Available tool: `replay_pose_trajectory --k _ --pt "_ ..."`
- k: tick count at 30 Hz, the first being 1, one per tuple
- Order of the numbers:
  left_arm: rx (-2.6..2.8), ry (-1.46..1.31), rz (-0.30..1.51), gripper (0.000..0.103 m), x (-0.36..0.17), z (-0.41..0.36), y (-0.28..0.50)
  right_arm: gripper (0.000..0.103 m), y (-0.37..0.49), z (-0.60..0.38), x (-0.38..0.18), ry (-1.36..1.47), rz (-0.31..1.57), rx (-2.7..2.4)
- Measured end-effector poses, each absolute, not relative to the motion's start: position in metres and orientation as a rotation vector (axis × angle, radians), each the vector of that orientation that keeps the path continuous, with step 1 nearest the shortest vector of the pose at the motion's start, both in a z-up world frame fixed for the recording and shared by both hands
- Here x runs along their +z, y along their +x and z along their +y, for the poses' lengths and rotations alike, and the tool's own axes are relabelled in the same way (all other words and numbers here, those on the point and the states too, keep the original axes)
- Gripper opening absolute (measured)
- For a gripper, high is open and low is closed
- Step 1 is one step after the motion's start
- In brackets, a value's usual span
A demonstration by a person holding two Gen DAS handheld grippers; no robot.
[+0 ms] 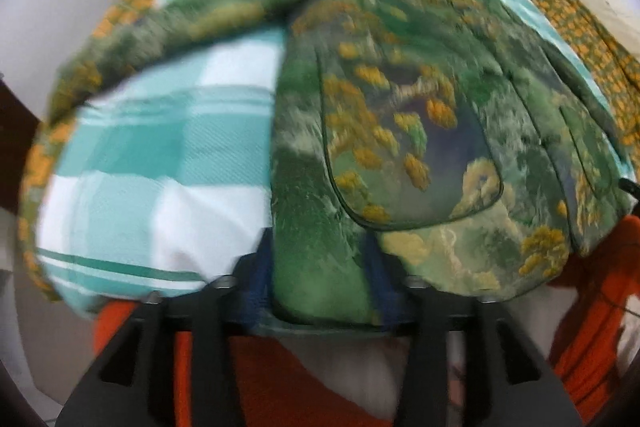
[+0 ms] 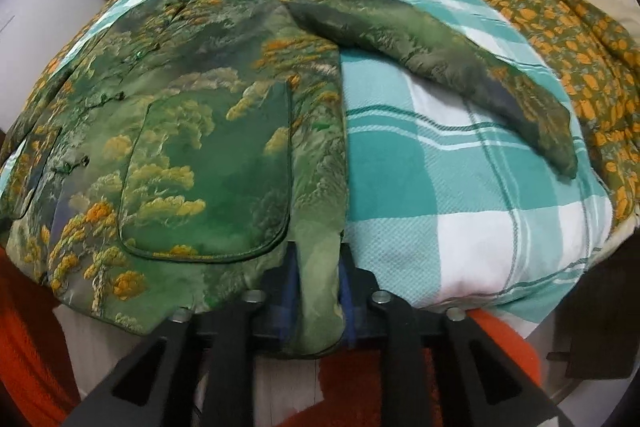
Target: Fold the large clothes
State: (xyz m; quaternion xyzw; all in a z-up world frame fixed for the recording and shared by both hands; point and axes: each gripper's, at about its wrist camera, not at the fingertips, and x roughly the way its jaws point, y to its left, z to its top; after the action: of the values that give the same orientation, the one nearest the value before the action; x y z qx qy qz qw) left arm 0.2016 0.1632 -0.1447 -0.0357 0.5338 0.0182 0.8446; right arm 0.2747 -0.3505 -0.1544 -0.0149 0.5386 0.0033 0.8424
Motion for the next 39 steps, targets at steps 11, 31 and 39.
replay_pose_trajectory --k 11,31,39 --pt "0.159 0.151 0.858 0.101 -0.076 0.114 0.213 0.065 0.261 -0.342 -0.101 0.057 0.897 0.01" --pt "0.174 0.143 0.92 0.101 -0.087 0.08 0.236 0.065 0.256 -0.34 -0.107 0.051 0.881 0.024" --pt "0.125 -0.072 1.08 0.101 -0.148 0.094 0.266 0.065 0.273 -0.385 -0.12 0.195 0.891 -0.023"
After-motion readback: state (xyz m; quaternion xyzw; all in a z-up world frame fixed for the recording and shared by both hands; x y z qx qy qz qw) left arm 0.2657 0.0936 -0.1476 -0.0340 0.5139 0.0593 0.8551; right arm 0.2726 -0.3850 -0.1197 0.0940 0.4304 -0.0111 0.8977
